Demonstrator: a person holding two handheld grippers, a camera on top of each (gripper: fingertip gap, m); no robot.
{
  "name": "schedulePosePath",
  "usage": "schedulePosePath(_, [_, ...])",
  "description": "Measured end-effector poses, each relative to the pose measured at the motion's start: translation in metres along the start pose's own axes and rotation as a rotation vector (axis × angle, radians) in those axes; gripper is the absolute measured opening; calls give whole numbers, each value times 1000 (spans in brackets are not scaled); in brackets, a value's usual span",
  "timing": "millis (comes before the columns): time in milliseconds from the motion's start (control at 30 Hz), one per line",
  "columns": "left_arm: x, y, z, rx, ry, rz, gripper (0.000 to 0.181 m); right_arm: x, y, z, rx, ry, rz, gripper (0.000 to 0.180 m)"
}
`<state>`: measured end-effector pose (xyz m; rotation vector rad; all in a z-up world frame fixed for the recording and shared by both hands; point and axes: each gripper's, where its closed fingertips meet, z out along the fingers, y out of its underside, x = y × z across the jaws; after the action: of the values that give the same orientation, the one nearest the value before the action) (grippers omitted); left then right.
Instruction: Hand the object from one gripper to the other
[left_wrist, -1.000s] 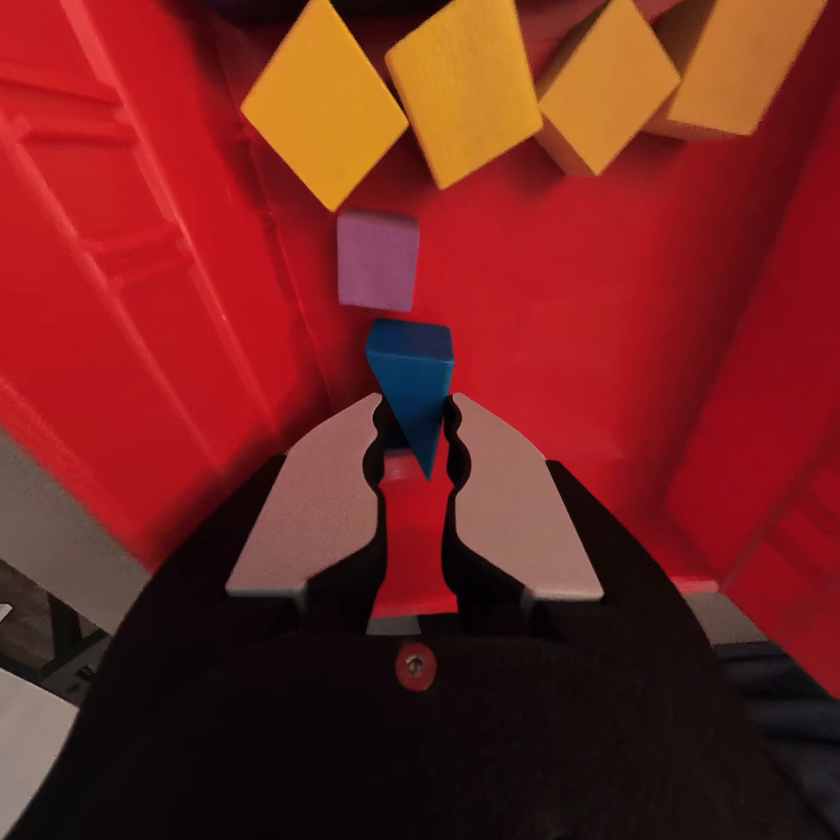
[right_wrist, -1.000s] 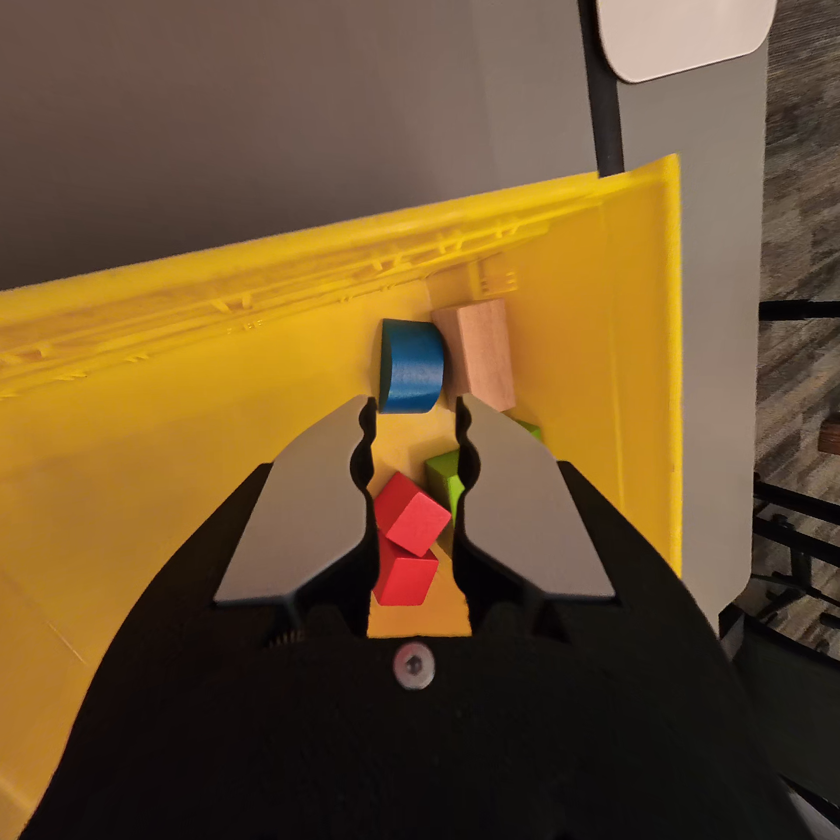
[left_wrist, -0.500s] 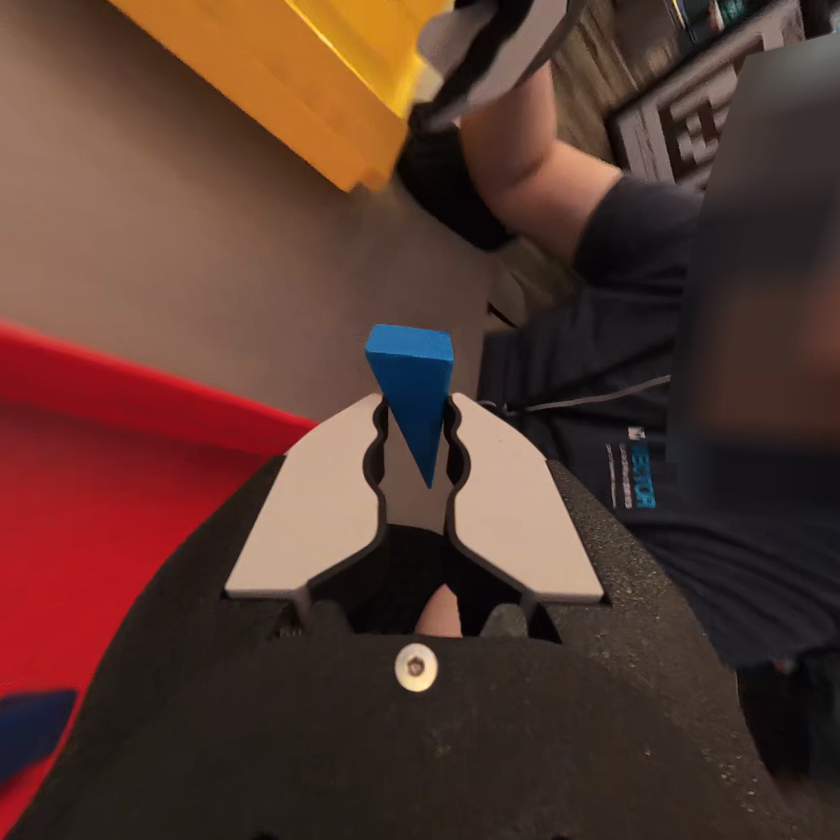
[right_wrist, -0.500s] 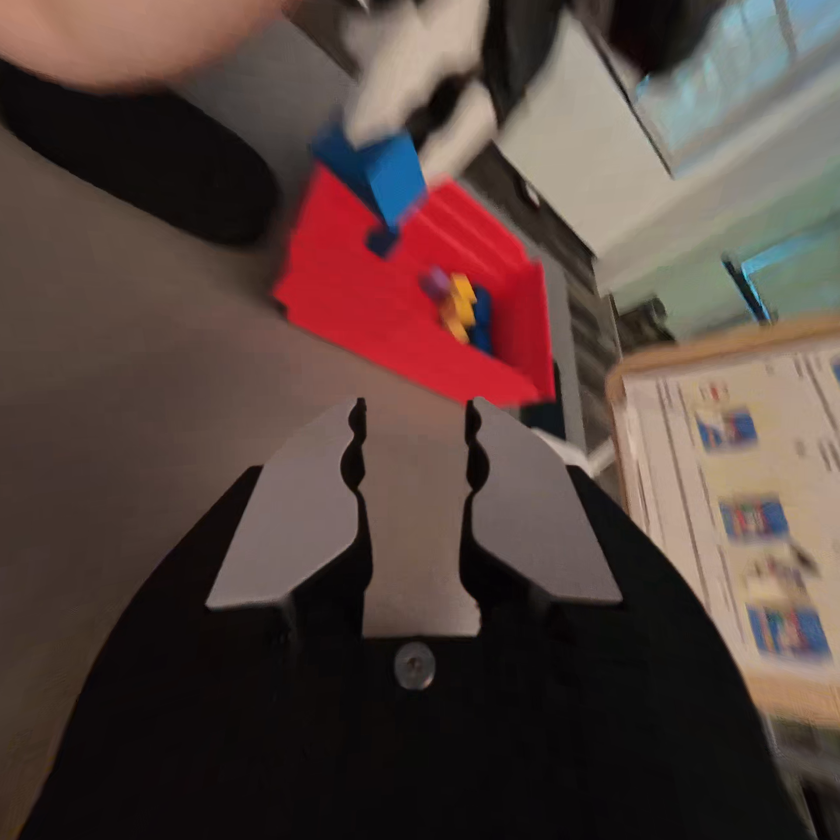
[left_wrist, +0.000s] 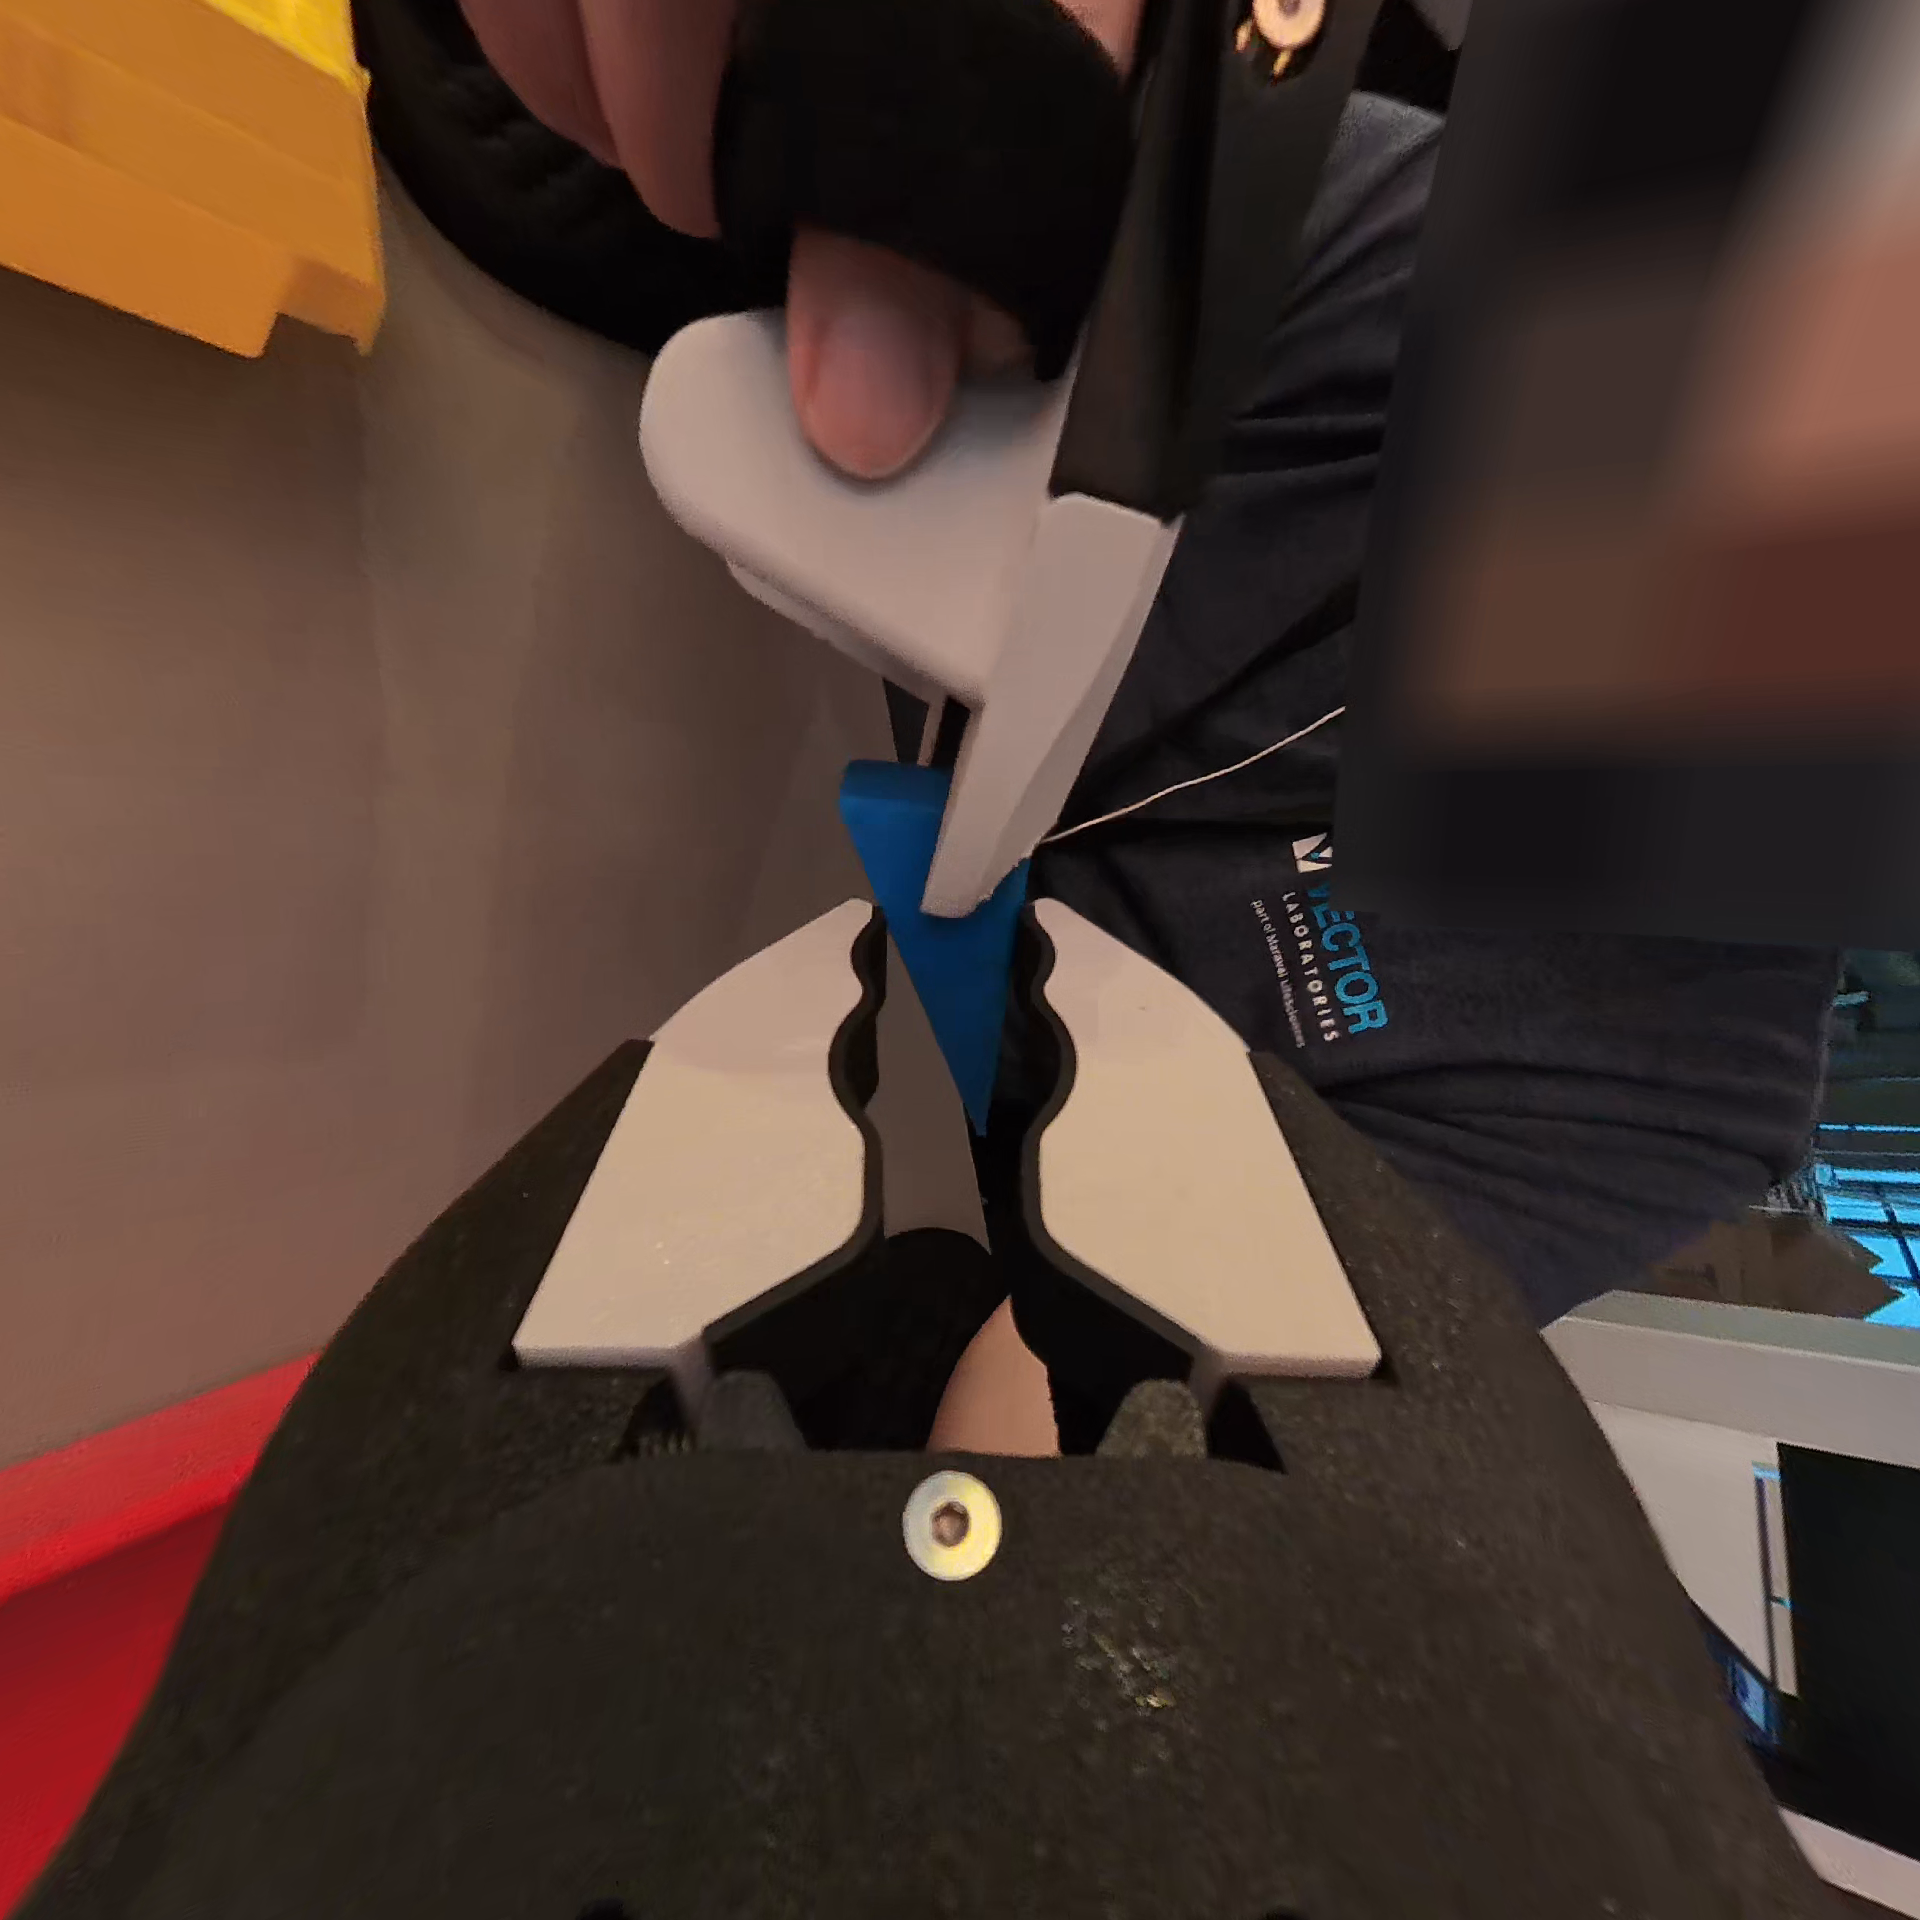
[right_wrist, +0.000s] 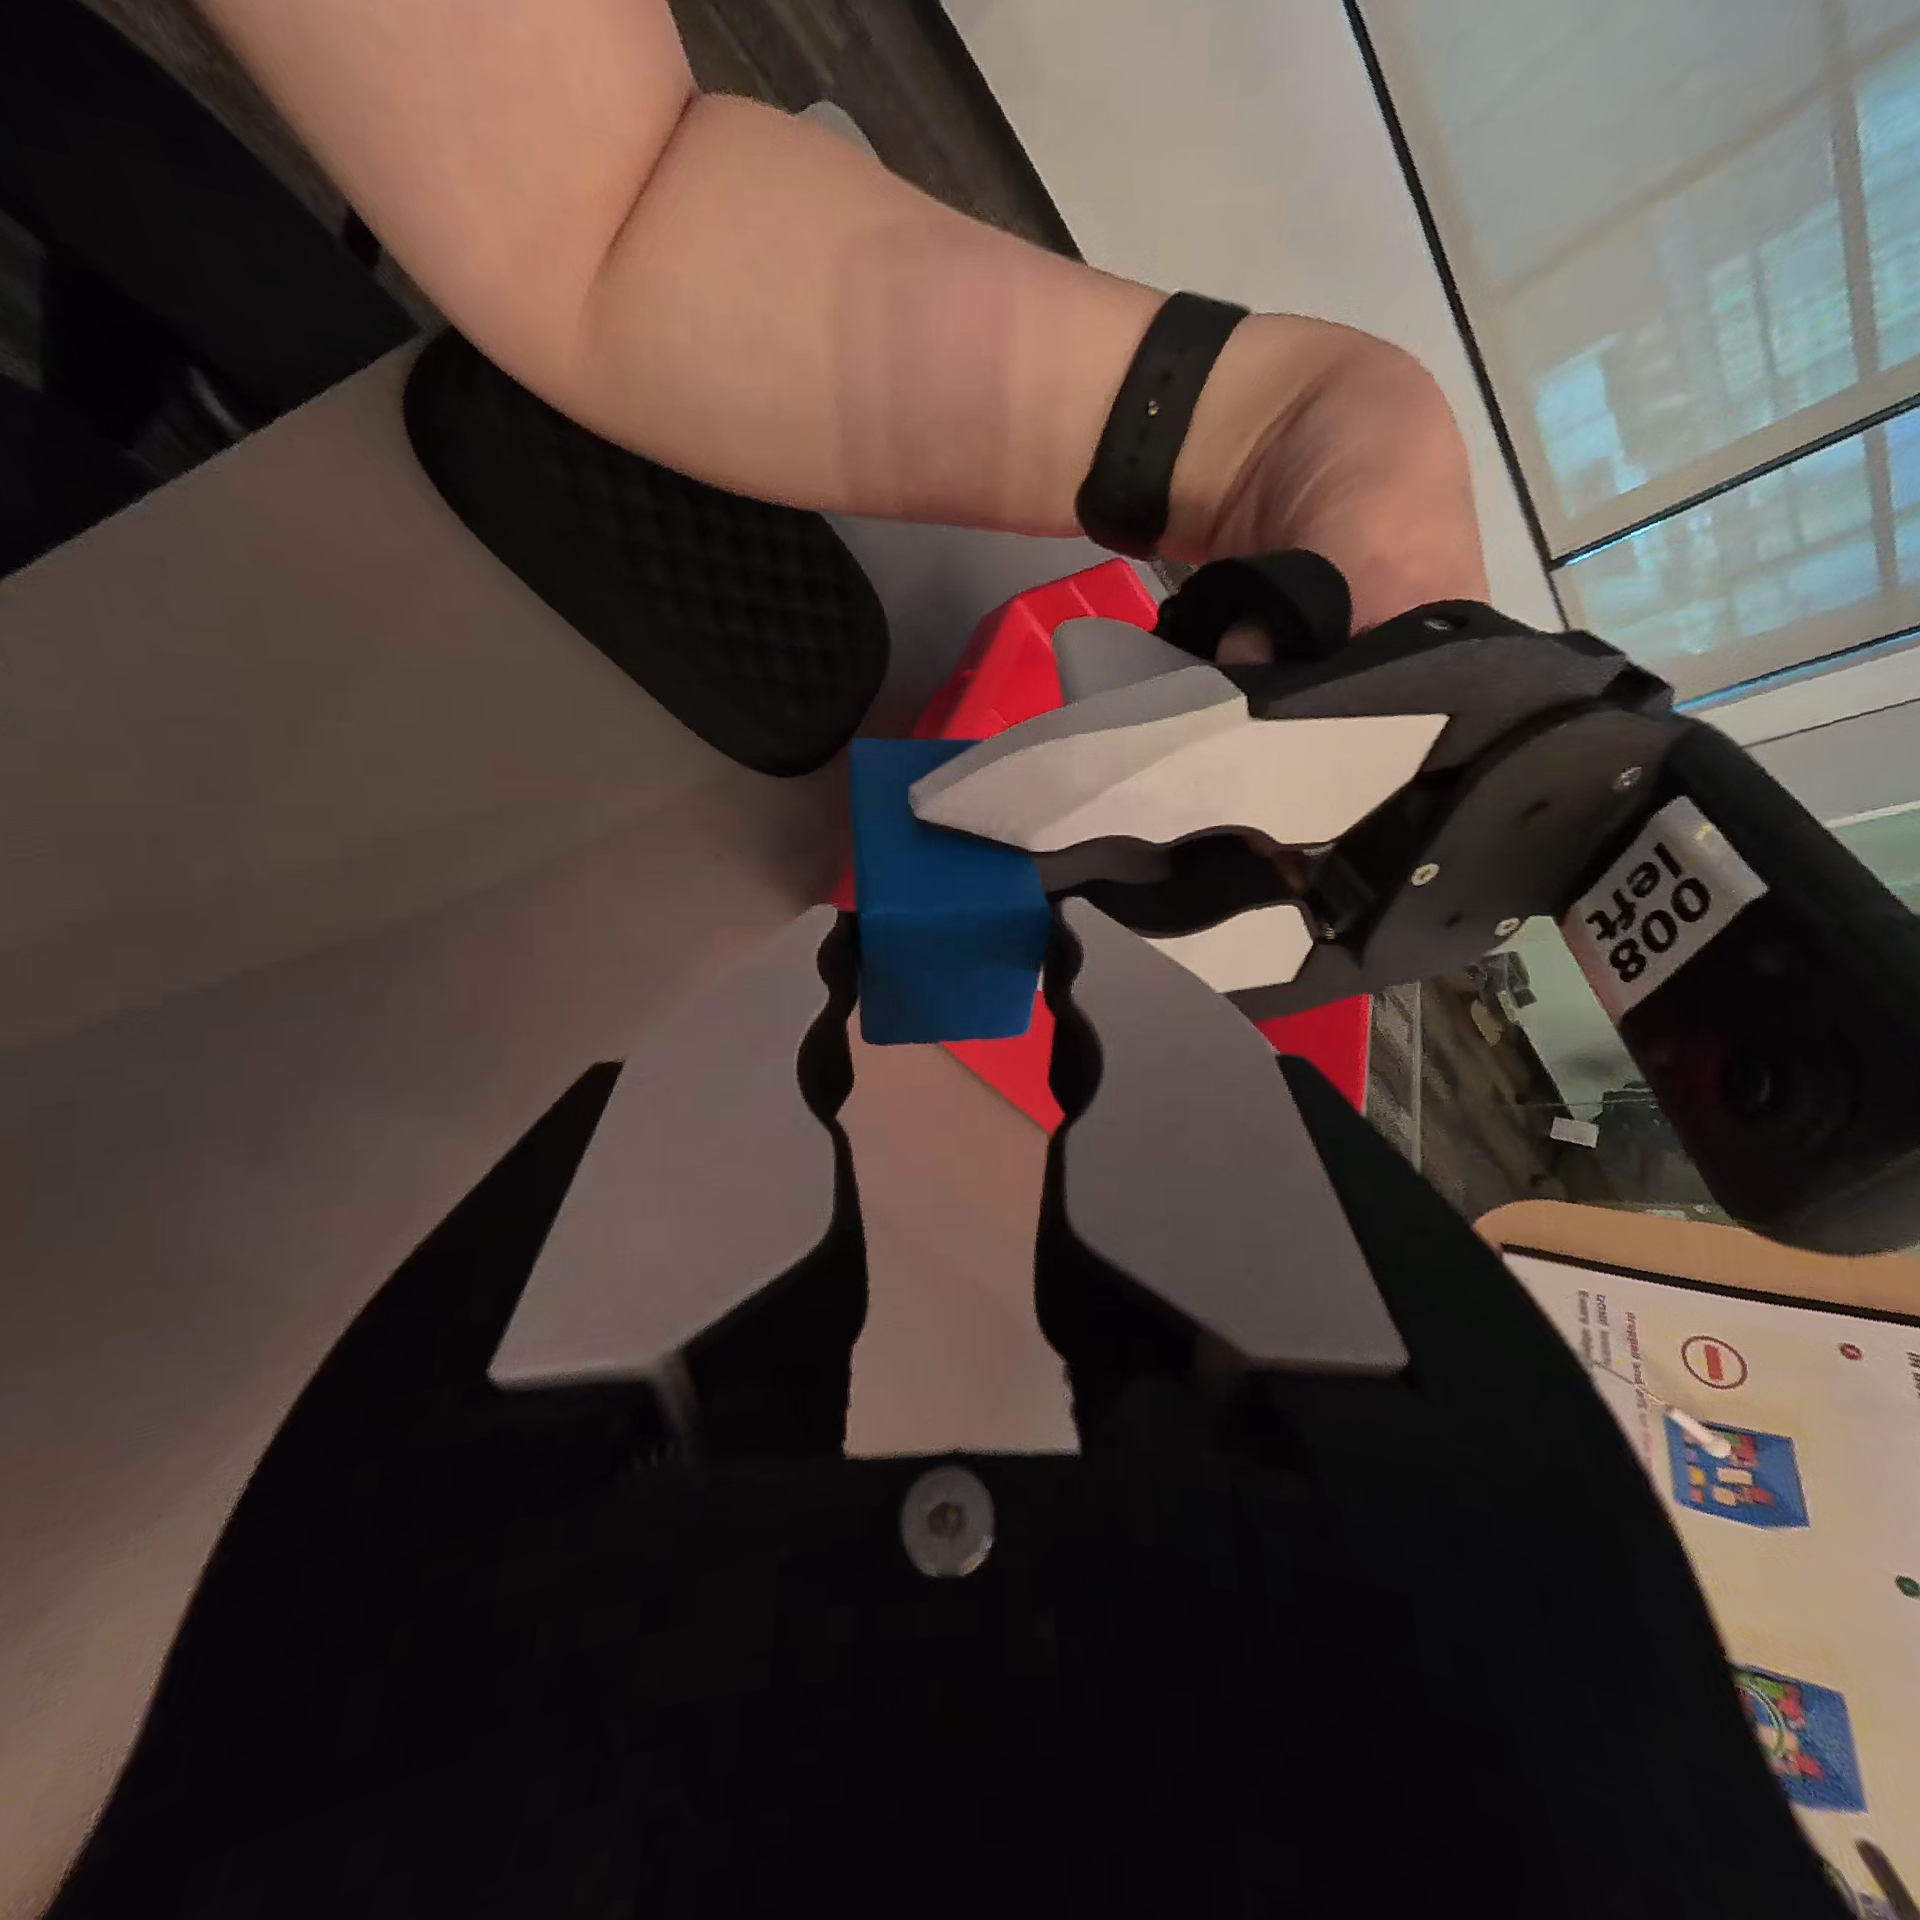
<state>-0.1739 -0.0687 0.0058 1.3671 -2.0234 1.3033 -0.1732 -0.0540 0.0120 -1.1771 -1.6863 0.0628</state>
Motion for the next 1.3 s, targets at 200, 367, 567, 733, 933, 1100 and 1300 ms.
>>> schedulePosePath(200, [5,-25,-36,230,-71,52,30,25,27,-46,-111,80,47,35])
schedulePosePath(367, [30,-47,-78,476,-110,210,13,64,138,-144,-349,314,388,35])
schedulePosePath(567, [72,-54,-95,598,-104,524,0,9,261,-175,-718,190,715,35])
schedulePosePath(733, [108,-49,-95,647,23,692,0,-33,294,-153,-777,-6,838,35])
schedulePosePath(933, [109,-52,-111,823,1,759,0,-55,316,-137,-830,-96,886,35])
schedulePosePath(1100, [20,-42,-118,667,-419,375,8,-63,328,-136,-891,-116,896,35])
schedulePosePath(1300, [-74,45,-169,392,-1074,-210,19,-67,337,-133,-928,-123,887,35])
